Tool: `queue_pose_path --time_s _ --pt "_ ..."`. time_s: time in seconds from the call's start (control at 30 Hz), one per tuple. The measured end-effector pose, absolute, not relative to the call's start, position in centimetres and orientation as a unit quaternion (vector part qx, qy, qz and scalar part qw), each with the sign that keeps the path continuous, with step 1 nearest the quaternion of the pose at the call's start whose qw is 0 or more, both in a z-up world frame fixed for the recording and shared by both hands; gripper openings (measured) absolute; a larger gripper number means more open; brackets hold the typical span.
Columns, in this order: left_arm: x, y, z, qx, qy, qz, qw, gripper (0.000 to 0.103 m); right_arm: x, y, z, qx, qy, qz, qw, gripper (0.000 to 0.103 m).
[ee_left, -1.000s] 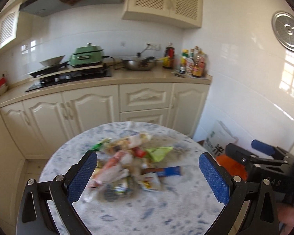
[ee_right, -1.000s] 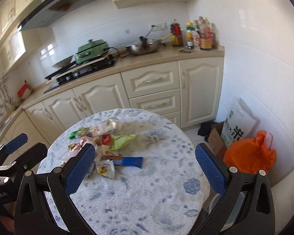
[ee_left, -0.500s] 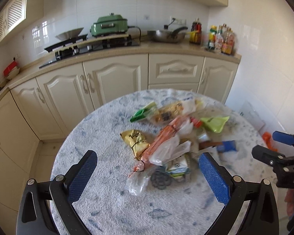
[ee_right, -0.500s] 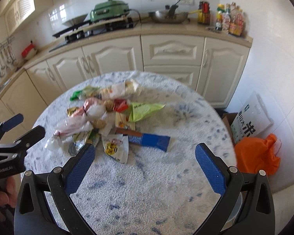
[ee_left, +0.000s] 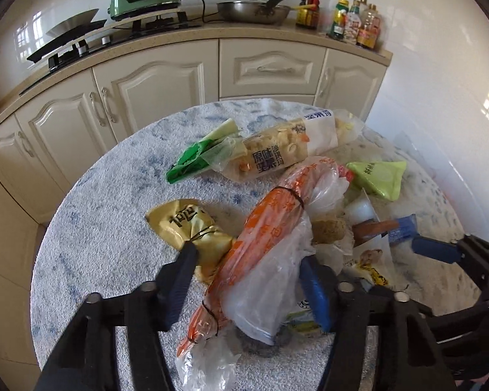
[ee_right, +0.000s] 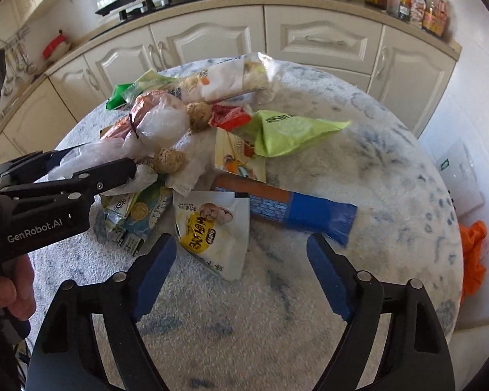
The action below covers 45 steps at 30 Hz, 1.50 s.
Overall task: Collect trash
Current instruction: 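Grasp the orange sausage in plastic with the left tool while the right tool grasps the white yellow-print packet, then carry both items to the light-blue bin and open both tools to drop them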
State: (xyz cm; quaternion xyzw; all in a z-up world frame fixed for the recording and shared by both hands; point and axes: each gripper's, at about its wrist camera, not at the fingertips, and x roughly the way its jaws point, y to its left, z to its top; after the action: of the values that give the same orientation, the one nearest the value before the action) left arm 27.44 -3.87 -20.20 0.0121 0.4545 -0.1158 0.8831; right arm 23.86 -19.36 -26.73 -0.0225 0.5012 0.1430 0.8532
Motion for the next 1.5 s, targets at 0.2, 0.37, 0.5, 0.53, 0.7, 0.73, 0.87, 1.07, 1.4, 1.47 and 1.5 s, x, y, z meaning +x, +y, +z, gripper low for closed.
queue_pose_path --time_s 0.2,0.37,0.5,0.53,0.7,0.73,0.87,1.07,1.4,1.47,1.5 --pt "30.9 -1.8 -20.3 -0.04 0.459 -0.12 0.879 0.026 24.3 -16.8 -27.8 -0.069 0.477 0.155 0.862 0.056" --pt "32.3 -0.6 -20.2 -0.066 0.455 -0.114 0.881 0.021 23.4 -17.2 -27.5 -0.063 0.473 0.168 0.863 0.033" --pt "32.7 -0.8 -20.3 -0.066 0.453 -0.117 0.881 0.018 22.5 -19.2 -27.2 -0.023 0.481 0.173 0.859 0.032" --pt "32.0 -1.2 -20.4 -0.063 0.454 -0.118 0.881 0.018 22.3 -19.6 -27.2 -0.017 0.483 0.173 0.858 0.032" --pt "32.1 -2.9 -21.6 -0.034 0.458 -0.094 0.883 0.022 21.5 -20.8 -27.1 0.005 0.484 0.181 0.856 0.032" --pt "33.1 -3.1 -21.8 -0.035 0.46 -0.095 0.882 0.022 21.5 -20.8 -27.2 0.005 0.485 0.183 0.855 0.032" --pt "35.4 -3.8 -22.6 -0.032 0.468 -0.093 0.878 0.019 21.6 -20.1 -27.3 -0.013 0.486 0.185 0.854 0.038" --pt "34.0 -2.2 -22.9 -0.071 0.455 -0.1 0.882 0.016 20.7 -20.3 -27.0 -0.009 0.484 0.197 0.853 0.031" --pt "26.4 -1.5 -19.1 -0.079 0.401 -0.097 0.907 0.016 18.9 -23.3 -24.1 0.041 0.459 0.199 0.865 0.03" --pt "23.8 -2.0 -18.1 -0.077 0.386 -0.103 0.914 0.016 18.4 -24.1 -23.1 0.046 0.448 0.194 0.872 0.03" --pt "22.5 -2.4 -17.6 -0.075 0.379 -0.107 0.916 0.016 18.2 -24.5 -22.7 0.051 0.443 0.193 0.874 0.03"
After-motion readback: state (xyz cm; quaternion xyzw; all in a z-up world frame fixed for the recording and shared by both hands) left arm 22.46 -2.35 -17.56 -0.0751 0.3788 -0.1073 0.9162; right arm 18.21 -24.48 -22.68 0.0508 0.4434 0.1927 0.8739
